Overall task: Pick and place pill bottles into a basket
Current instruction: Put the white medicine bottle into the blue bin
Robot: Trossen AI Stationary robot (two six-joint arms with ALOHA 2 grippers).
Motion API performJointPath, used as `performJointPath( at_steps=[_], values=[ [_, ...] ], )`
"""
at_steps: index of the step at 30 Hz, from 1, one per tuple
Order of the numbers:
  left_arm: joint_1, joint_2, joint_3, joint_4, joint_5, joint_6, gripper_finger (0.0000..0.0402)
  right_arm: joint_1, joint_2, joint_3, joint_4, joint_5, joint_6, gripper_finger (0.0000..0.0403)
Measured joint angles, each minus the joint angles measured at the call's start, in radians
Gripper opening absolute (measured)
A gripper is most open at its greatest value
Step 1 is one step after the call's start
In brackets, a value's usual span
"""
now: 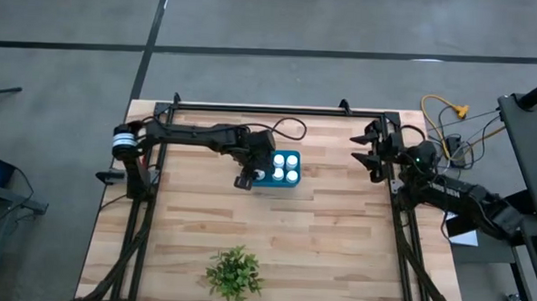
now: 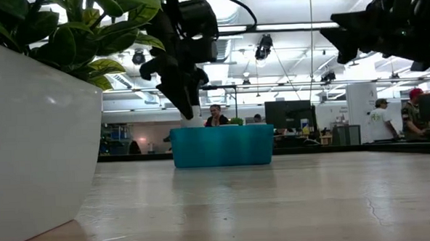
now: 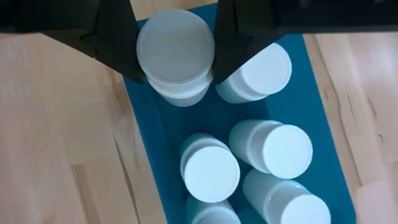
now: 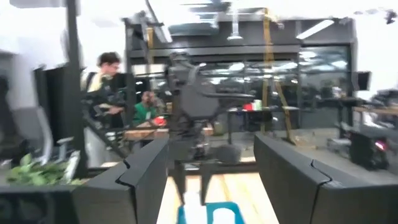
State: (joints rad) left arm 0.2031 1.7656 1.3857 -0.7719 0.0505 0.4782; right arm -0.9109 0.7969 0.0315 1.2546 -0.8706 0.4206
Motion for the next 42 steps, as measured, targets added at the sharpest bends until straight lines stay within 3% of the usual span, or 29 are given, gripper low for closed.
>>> performJointPath(
  at_steps=[3, 8, 14, 19, 23, 27, 33, 35, 39, 42],
  values=[
    [0.0, 0.001, 0.0, -0.001, 0.0, 0.0, 0.0143, -0.057, -0.012, -0.004, -0.018, -0.01, 0.035, 0.0224],
    [0.001, -0.001, 0.006, -0.005, 0.0, -0.001, 0.0143, -0.056, -0.047, -0.023, -0.018, -0.041, 0.045, 0.0224],
    [0.001, -0.005, 0.021, -0.002, 0.0, -0.001, 0.0143, 0.047, -0.106, -0.023, -0.022, 0.138, 0.049, 0.0224],
    [0.001, -0.005, 0.026, -0.002, 0.0, -0.001, 0.0143, 0.209, -0.114, -0.023, -0.098, 0.268, -0.031, 0.0224],
    [0.001, -0.005, 0.025, 0.003, 0.0, -0.001, 0.0143, 0.422, -0.113, -0.023, -0.271, 0.472, -0.2, 0.0224],
    [0.001, -0.004, 0.016, -0.003, 0.0, -0.009, 0.0143, 0.627, -0.117, -0.021, -0.226, 0.688, -0.337, 0.0224],
    [0.001, -0.003, 0.016, -0.004, 0.0, -0.025, 0.0143, 0.821, -0.142, -0.02, -0.16, 0.823, -0.46, 0.0224],
    [0.001, -0.003, 0.016, -0.003, 0.0, -0.026, 0.0143, 0.834, -0.155, -0.021, -0.171, 0.833, -0.469, 0.0224],
    [0.001, -0.002, 0.015, -0.002, 0.0, -0.026, 0.0143, 0.829, -0.192, -0.022, -0.185, 0.735, -0.441, 0.0224],
    [0.001, -0.001, 0.01, 0.007, 0.0, -0.026, 0.0143, 0.811, -0.249, -0.022, -0.207, 0.721, -0.423, 0.0224]
  ],
)
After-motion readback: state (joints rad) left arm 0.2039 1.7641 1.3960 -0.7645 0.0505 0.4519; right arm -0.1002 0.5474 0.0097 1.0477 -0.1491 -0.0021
